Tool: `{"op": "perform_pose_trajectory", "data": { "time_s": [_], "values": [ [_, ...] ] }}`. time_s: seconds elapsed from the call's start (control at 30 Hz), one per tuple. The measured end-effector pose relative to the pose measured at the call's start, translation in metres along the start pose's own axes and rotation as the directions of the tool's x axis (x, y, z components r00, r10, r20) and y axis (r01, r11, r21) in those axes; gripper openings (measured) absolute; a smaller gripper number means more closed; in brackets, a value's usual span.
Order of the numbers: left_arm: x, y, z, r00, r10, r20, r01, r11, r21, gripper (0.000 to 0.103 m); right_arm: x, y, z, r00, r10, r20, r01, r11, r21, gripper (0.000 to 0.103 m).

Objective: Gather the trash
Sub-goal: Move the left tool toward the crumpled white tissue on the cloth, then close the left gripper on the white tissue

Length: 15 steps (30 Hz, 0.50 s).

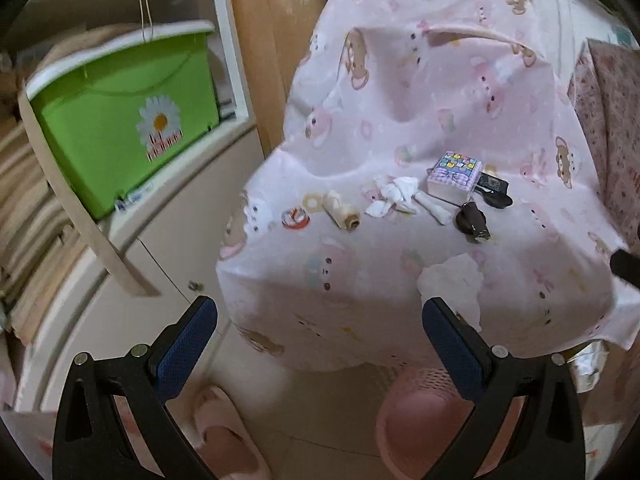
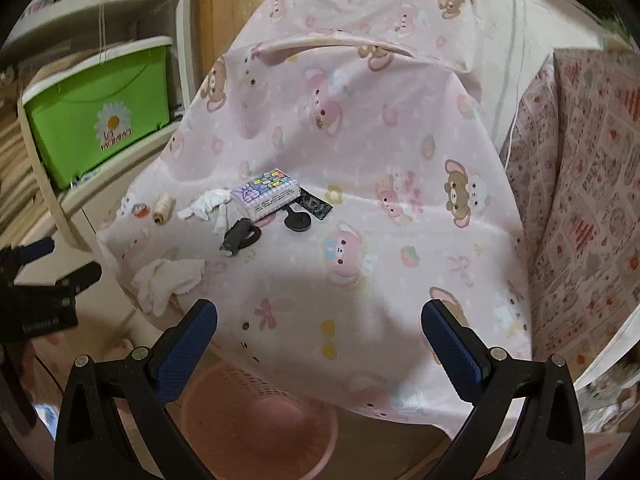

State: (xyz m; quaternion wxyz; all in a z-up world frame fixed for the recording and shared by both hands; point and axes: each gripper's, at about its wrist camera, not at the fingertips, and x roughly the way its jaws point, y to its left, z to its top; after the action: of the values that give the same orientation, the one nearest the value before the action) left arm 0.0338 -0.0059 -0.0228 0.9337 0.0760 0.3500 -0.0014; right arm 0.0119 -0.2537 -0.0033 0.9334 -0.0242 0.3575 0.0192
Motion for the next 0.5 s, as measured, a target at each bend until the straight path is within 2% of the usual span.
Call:
{"op": "perform_pose_trajectory", "data": {
  "time_s": [0.2,0.3,0.5],
  "values": [
    [-0.012,-0.013,-0.010,0.994,0.079,0.070,-0.086,0.992,0.097,0.102,0.009,-0.022,-0.006,0.999,0.001,-0.050,0.004,0.994,0.106,0.103],
    [-0.012,-0.015,-0.006,0.996,0.054,0.066,-0.059,0.995,0.078,0.102,0.009,-0.033,-0.005,0.999,0.004,-0.041,0.003,0.986,0.165,0.103],
    [-0.011,-0.018,0.000,0.998,0.014,0.060,-0.017,0.998,0.057,0.102,0.006,-0.037,0.002,0.999,-0.045,-0.020,0.048,0.984,0.169,0.103]
  ]
}}
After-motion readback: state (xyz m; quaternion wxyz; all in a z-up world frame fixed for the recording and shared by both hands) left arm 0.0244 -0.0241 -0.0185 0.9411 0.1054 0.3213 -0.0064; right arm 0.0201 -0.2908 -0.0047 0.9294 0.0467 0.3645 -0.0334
